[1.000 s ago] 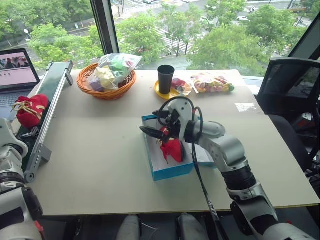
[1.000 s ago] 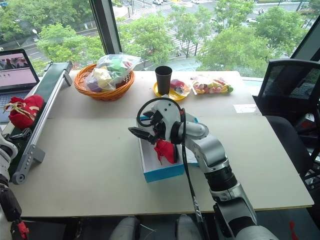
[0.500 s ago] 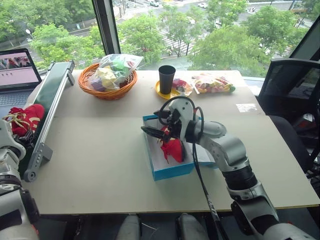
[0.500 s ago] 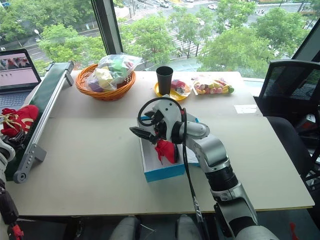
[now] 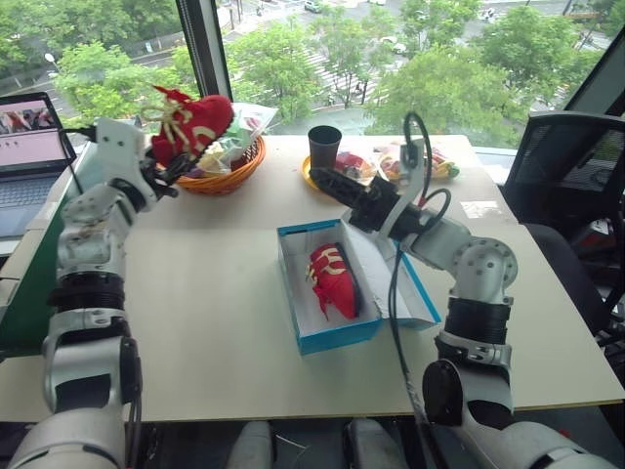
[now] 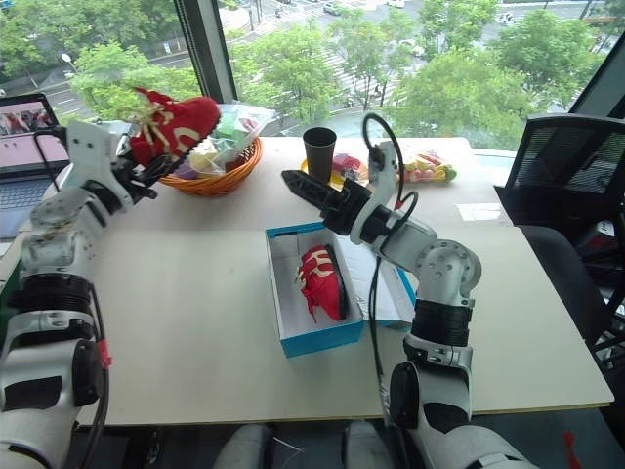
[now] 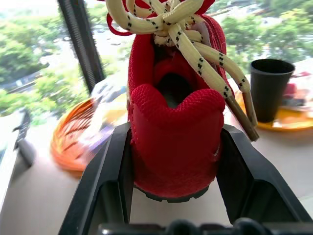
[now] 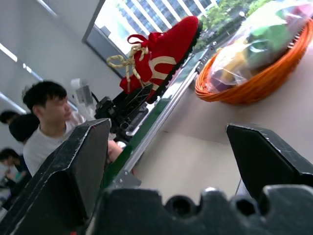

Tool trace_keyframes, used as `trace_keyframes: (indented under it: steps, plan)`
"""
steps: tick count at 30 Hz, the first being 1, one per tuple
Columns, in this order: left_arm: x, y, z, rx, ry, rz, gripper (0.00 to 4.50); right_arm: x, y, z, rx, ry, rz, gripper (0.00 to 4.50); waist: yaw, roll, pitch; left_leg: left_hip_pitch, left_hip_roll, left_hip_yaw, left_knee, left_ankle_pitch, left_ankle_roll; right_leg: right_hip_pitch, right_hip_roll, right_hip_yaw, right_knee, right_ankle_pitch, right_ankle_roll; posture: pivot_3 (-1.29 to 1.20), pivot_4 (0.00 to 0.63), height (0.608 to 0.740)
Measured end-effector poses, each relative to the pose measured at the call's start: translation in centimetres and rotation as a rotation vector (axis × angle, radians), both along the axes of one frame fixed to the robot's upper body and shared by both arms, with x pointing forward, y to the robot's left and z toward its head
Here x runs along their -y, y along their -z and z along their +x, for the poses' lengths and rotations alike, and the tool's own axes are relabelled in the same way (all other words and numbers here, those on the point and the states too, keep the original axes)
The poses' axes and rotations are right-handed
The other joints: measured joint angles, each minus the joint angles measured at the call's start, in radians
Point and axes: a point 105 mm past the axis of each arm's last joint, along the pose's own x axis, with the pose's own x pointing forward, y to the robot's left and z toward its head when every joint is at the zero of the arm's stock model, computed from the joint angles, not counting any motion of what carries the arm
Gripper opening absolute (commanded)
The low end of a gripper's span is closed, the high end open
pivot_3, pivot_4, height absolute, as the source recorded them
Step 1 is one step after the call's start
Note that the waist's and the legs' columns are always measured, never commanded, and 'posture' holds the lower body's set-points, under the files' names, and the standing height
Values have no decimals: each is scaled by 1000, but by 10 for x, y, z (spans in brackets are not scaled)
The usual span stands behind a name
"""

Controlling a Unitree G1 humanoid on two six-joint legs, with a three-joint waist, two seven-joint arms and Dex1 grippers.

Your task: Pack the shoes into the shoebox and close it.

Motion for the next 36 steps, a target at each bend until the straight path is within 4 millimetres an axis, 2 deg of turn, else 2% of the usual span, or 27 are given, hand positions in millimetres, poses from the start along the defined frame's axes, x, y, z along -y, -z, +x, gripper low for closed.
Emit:
trace_keyframes:
  steps: [2, 5, 7, 9, 11, 17, 22, 24, 29, 36]
  plan:
    - [35, 2, -1, -16, 90, -9, 1964, 1, -1, 0, -35, -2, 22, 4500, -4, 0, 0, 0, 0, 0, 0, 0, 0, 0, 0, 0, 0, 0, 0, 0, 150, 740]
    - [71, 9, -7, -44, 176, -17, 1964, 1, -1, 0, -63, 0, 43, 4500, -16, 0, 0, 0, 0, 0, 0, 0, 0, 1, 0, 1, 0, 0, 0, 0, 150, 740]
    - [101, 20, -16, -85, 252, -32, 1964, 5, 2, 2, -76, 24, 34, 4500, -16, 0, 0, 0, 0, 0, 1, 0, 0, 1, 0, 1, 0, 0, 0, 0, 150, 740]
    - [121, 28, -23, -126, 307, -50, 1964, 9, 7, 3, -91, 48, 16, 4500, -18, 0, 0, -1, 0, 0, 2, 0, 0, 1, 0, 1, -2, 0, 0, 0, 150, 740]
    - [133, 27, -30, -142, 341, -57, 1964, 17, 9, 6, -100, 86, 9, 4500, -21, 0, 0, 0, 0, 0, 2, 0, 0, 1, 0, 1, -5, 0, 0, 0, 150, 740]
    - [146, 12, -44, -125, 384, -56, 1964, 36, 17, 14, -119, 180, -11, 4500, -18, 1, 0, 1, 0, 1, 2, 0, 0, 2, 0, 2, -5, 0, 0, 0, 150, 740]
    - [142, 4, -43, -132, 366, -67, 1964, 58, 35, 18, -168, 248, -37, 4500, -14, 1, 0, 1, 0, 1, 3, 0, 0, 2, 0, 2, -6, 0, 0, 0, 150, 740]
    - [142, 1, -45, -129, 370, -76, 1964, 62, 35, 20, -169, 266, -31, 4500, -15, 1, 0, 1, 0, 1, 3, 0, 0, 2, 0, 2, -6, 0, 0, 0, 150, 740]
    - [159, -2, -59, -88, 419, 11, 1964, 59, 25, 20, -125, 250, -10, 4500, -15, 1, 1, 1, 0, 1, 3, 0, 0, 2, 0, 3, -6, 0, 0, 0, 150, 740]
    - [160, -8, -62, -64, 419, 10, 1964, 56, 15, 16, -85, 212, 20, 4500, -12, 2, 1, 1, 0, 1, 4, 0, 0, 2, 0, 3, -6, 0, 0, 0, 150, 740]
